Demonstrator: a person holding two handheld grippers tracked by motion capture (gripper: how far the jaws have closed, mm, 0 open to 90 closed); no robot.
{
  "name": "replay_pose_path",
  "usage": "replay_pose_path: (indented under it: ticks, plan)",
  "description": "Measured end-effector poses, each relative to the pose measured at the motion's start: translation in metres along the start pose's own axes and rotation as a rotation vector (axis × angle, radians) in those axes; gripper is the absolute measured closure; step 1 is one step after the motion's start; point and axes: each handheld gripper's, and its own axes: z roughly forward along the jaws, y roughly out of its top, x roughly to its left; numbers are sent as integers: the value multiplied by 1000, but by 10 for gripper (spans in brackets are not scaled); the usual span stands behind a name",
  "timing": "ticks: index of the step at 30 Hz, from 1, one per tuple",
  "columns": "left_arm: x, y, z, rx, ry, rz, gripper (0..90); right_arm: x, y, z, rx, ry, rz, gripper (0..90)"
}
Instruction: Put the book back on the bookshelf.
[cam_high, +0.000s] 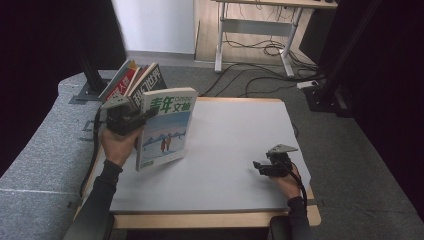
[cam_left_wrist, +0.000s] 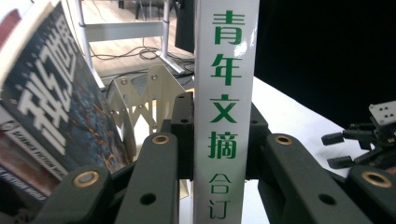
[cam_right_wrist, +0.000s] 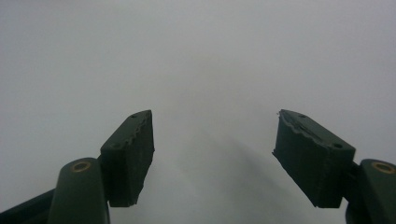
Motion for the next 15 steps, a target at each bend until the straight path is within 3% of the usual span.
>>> replay_pose_path:
  ticks: [8, 15]
  plan:
    - [3, 7, -10, -19, 18, -13, 741, -1, -1, 1, 5, 3, 5, 275]
    - [12, 9, -19, -41, 58, -57, 741, 0, -2, 2, 8, 6, 7, 277]
